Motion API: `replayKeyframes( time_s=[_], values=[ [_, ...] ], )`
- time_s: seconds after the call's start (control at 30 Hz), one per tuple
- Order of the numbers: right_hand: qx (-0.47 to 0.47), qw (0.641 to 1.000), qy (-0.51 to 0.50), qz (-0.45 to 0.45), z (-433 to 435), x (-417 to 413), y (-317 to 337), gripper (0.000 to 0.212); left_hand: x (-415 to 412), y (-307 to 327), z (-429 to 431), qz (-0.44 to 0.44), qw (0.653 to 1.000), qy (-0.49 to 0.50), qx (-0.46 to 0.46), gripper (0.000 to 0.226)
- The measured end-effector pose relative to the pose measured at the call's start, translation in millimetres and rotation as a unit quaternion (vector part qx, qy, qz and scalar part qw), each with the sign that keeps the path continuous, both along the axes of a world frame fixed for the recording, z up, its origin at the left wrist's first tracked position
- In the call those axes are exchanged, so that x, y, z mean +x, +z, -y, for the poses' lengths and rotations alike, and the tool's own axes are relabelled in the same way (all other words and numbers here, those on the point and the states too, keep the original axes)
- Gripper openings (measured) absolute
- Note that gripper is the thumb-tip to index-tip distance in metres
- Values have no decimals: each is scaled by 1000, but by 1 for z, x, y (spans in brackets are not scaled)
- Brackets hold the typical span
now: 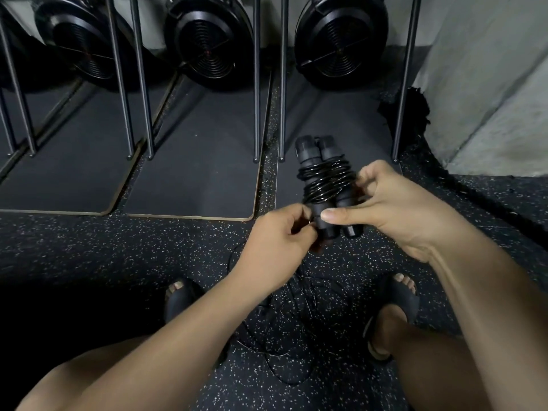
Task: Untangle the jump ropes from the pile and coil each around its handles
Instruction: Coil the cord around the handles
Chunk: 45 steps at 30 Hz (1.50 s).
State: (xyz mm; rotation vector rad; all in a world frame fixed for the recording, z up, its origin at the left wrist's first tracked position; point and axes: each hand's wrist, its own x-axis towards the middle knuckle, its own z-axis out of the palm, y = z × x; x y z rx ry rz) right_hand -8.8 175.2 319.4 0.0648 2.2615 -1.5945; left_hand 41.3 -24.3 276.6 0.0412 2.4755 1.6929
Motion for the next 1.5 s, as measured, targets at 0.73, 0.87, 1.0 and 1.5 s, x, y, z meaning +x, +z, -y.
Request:
replayKeyframes(
  time_s=[0.73,0.87,1.0,1.5],
  values=[
    [-1,980,-28,-198,15,9,-18,52,-18,18,9,110,982,-13,155,15],
    [32,987,3,-158,14,10,-17,46,-23,22,19,187,954,25,234,17],
    [42,991,30,-122,13,11,-12,46,-28,24,25,270,910,44,313,23],
    [-162,987,4,9,13,39,1,51,-9,31,3,15,958,96,268,33]
  ],
)
